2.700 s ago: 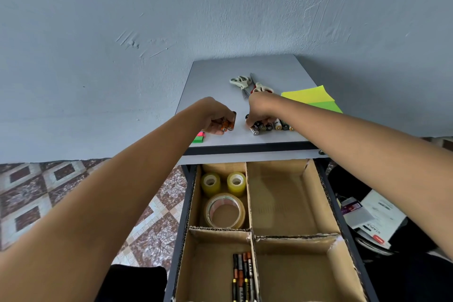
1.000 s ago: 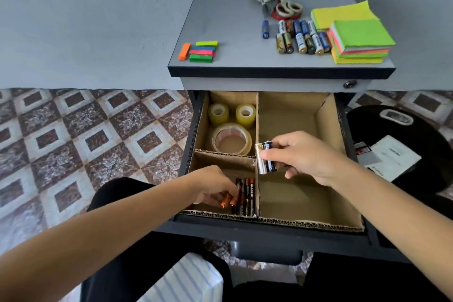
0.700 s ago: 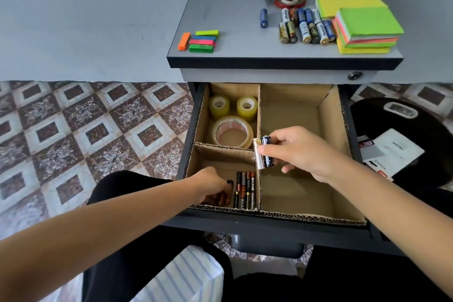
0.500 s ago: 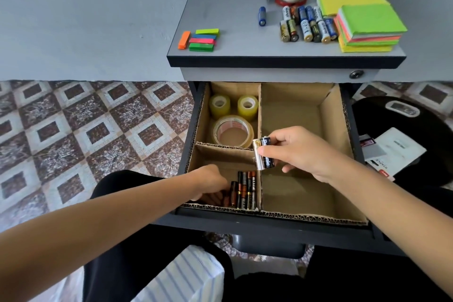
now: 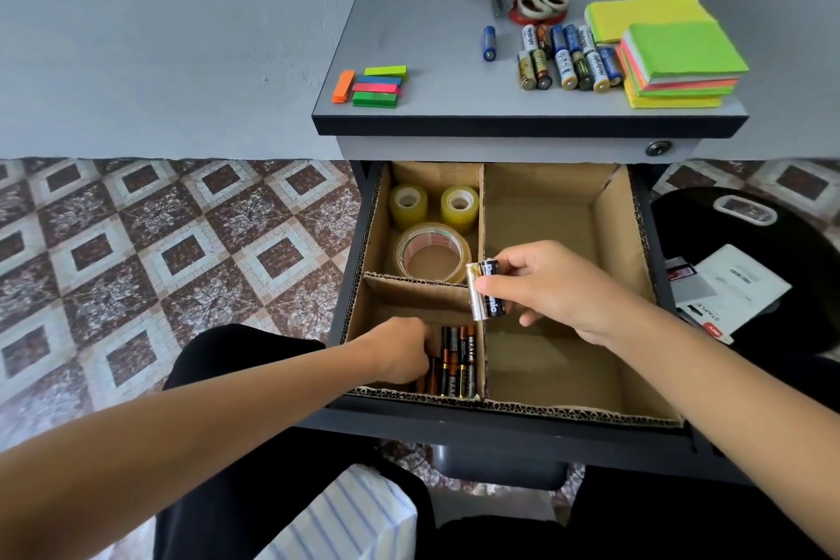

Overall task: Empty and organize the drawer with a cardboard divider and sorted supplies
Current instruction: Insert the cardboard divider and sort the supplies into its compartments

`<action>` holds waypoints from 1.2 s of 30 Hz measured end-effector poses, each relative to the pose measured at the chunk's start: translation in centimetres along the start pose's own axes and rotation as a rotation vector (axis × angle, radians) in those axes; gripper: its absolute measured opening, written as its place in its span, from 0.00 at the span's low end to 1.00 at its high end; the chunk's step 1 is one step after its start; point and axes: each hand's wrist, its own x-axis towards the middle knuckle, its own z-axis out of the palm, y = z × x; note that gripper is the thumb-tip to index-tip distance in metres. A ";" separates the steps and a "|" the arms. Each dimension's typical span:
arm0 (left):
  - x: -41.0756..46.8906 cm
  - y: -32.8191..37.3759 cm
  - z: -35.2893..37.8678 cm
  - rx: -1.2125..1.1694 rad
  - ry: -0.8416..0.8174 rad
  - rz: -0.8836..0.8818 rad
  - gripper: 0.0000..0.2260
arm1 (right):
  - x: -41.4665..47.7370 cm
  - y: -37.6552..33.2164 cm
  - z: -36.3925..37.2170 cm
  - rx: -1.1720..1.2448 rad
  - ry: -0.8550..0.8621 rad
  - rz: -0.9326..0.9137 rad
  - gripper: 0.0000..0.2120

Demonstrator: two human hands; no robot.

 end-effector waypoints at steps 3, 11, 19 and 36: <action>-0.2 0.1 -0.1 -0.020 -0.001 0.008 0.16 | 0.2 0.0 0.2 0.009 0.003 -0.010 0.06; -1.9 -0.1 -3.1 -0.221 0.023 0.030 0.14 | 0.7 -0.2 1.2 0.027 -0.029 -0.075 0.11; -4.7 -2.3 -7.2 -0.329 0.824 0.122 0.10 | 2.2 -1.6 3.9 -0.158 -0.247 -0.182 0.10; 0.5 -4.4 -3.1 -0.525 0.783 0.114 0.21 | 8.0 1.1 10.6 -0.596 -0.462 -0.108 0.12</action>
